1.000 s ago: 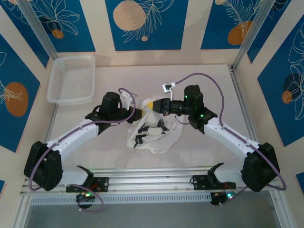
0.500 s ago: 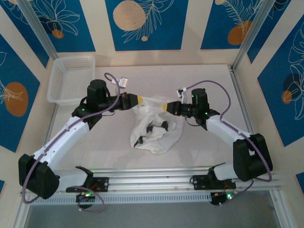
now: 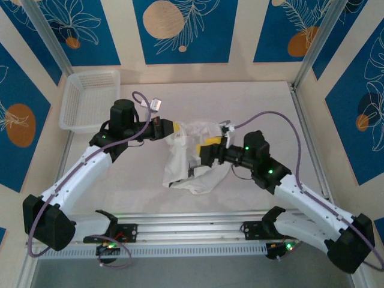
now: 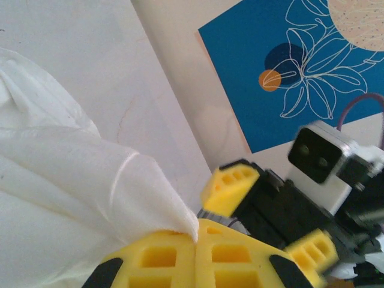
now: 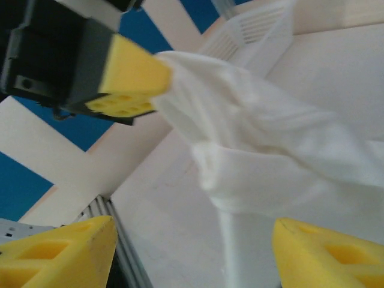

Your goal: Fold the inside-out t-shirt

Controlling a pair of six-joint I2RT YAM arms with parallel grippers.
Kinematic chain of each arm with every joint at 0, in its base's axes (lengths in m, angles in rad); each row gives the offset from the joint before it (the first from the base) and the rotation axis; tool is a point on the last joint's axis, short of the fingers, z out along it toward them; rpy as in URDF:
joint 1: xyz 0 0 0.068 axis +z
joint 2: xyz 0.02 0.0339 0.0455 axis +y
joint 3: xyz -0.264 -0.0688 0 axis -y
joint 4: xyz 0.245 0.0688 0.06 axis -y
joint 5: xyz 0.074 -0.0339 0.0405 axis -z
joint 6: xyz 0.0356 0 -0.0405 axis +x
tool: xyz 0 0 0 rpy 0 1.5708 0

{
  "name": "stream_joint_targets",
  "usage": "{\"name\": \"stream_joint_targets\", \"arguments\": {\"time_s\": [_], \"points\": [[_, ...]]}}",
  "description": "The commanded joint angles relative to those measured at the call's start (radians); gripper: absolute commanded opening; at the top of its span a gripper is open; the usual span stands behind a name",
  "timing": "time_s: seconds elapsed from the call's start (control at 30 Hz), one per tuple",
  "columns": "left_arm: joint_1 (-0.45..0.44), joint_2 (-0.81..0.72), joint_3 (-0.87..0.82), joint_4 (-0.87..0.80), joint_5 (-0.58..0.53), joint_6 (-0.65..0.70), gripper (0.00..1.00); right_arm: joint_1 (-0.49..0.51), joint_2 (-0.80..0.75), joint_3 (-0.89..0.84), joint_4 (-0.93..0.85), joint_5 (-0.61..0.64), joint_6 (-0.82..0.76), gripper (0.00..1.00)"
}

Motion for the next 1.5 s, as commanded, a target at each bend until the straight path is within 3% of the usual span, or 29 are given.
{"name": "stream_joint_targets", "arguments": {"time_s": [0.0,0.03,0.2,0.23,0.27,0.3,0.33,0.4,0.57,0.73,0.87,1.0,1.1,1.23,1.33,1.47], "points": [[-0.005,0.005,0.055,-0.008,-0.017,-0.002,0.00,0.065,0.177,0.138,-0.032,0.188,0.211,0.72],[-0.008,0.007,0.058,-0.008,-0.019,-0.003,0.00,0.085,0.233,0.187,-0.065,0.195,0.252,0.72],[-0.012,0.003,0.094,-0.010,-0.013,-0.016,0.00,0.155,0.462,0.395,-0.331,0.463,0.329,0.71],[-0.012,-0.004,0.104,-0.019,-0.020,-0.012,0.00,0.141,0.489,0.400,-0.386,0.483,0.372,0.65],[-0.008,-0.013,0.122,-0.034,-0.029,-0.007,0.00,0.116,0.516,0.392,-0.434,0.459,0.416,0.51],[-0.002,-0.021,0.145,-0.056,-0.037,-0.001,0.00,0.086,0.543,0.362,-0.432,0.382,0.428,0.39],[0.003,-0.025,0.167,-0.075,-0.044,0.003,0.00,0.065,0.560,0.324,-0.409,0.315,0.422,0.35],[0.017,-0.030,0.211,-0.113,-0.075,0.002,0.00,0.058,0.579,0.202,-0.293,0.213,0.361,0.35],[0.041,0.000,0.269,-0.143,-0.079,-0.014,0.00,0.124,0.532,0.032,-0.251,0.221,0.246,0.53],[0.042,0.026,0.270,-0.156,-0.066,0.003,0.00,0.171,0.358,0.021,-0.318,0.300,0.133,0.65],[0.042,0.026,0.238,-0.166,-0.071,0.017,0.00,0.171,0.161,0.019,-0.194,0.322,0.032,0.73],[0.041,0.025,0.217,-0.143,-0.028,0.020,0.00,0.133,0.125,0.109,-0.117,0.306,-0.128,0.84],[0.042,0.025,0.226,-0.184,-0.027,0.049,0.00,0.071,0.193,0.251,-0.175,0.237,-0.264,0.81],[0.041,0.021,0.230,-0.200,-0.013,0.055,0.00,0.013,0.310,0.413,-0.242,0.122,-0.421,0.62],[0.042,0.015,0.229,-0.209,-0.012,0.058,0.00,-0.058,0.391,0.515,-0.286,-0.057,-0.405,0.56],[0.041,0.011,0.228,-0.216,-0.026,0.059,0.00,-0.101,0.446,0.566,-0.281,-0.198,-0.355,0.56]]}}
